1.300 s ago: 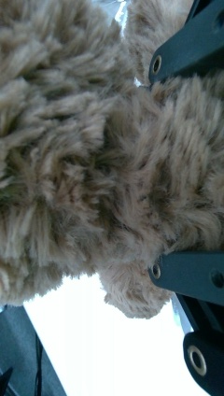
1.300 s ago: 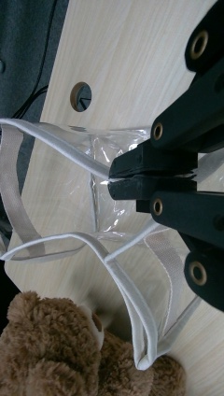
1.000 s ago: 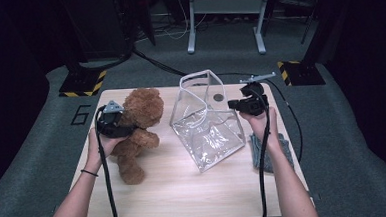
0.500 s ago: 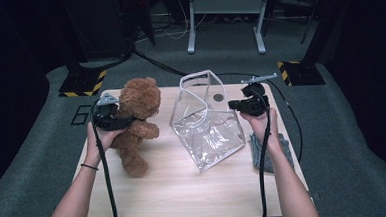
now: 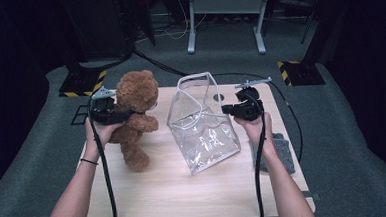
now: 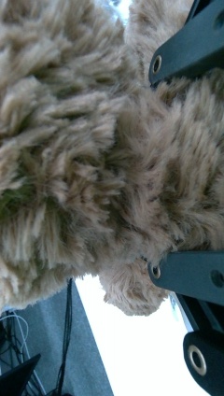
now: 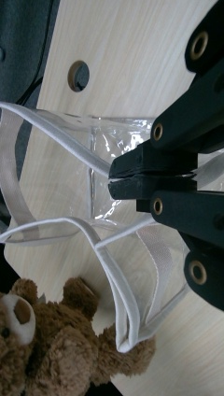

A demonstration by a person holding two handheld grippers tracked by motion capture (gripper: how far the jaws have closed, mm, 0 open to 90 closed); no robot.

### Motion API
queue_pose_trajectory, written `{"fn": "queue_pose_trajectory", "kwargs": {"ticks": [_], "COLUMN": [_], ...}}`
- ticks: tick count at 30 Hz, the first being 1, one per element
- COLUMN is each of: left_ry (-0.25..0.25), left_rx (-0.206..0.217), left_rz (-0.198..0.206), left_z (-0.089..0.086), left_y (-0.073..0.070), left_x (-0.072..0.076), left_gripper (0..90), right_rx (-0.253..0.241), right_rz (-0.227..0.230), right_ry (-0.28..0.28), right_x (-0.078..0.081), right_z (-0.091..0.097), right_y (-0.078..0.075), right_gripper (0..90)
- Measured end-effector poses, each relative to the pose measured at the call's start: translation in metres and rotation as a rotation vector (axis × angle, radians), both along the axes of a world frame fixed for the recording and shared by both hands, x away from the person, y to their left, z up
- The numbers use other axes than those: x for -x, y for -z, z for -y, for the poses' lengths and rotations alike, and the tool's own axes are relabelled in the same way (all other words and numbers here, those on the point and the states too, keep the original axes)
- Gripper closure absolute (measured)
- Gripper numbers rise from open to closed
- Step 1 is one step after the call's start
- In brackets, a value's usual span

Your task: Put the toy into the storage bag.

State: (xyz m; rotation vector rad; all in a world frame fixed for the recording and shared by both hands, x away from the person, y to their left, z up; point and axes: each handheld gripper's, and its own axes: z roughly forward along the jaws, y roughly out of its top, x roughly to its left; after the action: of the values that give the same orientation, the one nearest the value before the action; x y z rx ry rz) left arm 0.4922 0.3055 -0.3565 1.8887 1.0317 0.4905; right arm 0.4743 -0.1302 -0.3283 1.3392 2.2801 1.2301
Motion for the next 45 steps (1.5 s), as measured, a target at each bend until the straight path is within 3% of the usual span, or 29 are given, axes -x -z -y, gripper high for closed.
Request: {"fn": "queue_pose_trajectory", "kwargs": {"ticks": [7, 10, 21, 22, 23, 29, 32, 34, 41, 45], "left_ry": [-0.007, -0.015, -0.019, -0.019, -0.019, -0.035, -0.035, -0.035, -0.027, -0.028], "left_rx": [0.022, 0.037, 0.050, 0.050, 0.054, 0.071, 0.077, 0.084, 0.084, 0.092], "left_rz": [0.012, 0.024, 0.032, 0.032, 0.033, 0.044, 0.052, 0.059, 0.083, 0.095], "left_z": [-0.001, -0.001, -0.003, -0.003, -0.004, -0.007, -0.007, -0.006, -0.001, 0.000], "left_y": [-0.007, -0.010, -0.021, -0.021, -0.023, -0.030, -0.036, -0.040, -0.054, -0.061], "left_x": [-0.005, -0.007, -0.013, -0.013, -0.014, -0.016, -0.017, -0.018, -0.020, -0.022], "left_gripper": [51.2, 51.1, 51.0, 51.0, 50.9, 50.9, 50.9, 50.9, 50.7, 50.6], "right_rx": [0.020, 0.024, 0.018, 0.018, 0.021, 0.019, 0.017, 0.045, 0.114, 0.168], "right_rz": [0.020, 0.047, 0.111, 0.111, 0.117, 0.152, 0.145, 0.142, 0.042, -0.004], "right_ry": [-0.028, -0.019, 0.036, 0.036, 0.040, 0.085, 0.113, 0.143, 0.226, 0.254], "right_x": [0.006, 0.006, 0.013, 0.013, 0.015, 0.026, 0.027, 0.027, 0.022, 0.018], "right_z": [-0.009, -0.004, 0.029, 0.029, 0.034, 0.058, 0.074, 0.084, 0.115, 0.121], "right_y": [0.002, 0.003, 0.004, 0.004, 0.004, 0.009, 0.019, 0.031, 0.099, 0.133], "right_gripper": [87.7, 80.1, 27.4, 27.4, 16.5, 8.5, 5.8, 4.6, 2.3, 0.8]}}
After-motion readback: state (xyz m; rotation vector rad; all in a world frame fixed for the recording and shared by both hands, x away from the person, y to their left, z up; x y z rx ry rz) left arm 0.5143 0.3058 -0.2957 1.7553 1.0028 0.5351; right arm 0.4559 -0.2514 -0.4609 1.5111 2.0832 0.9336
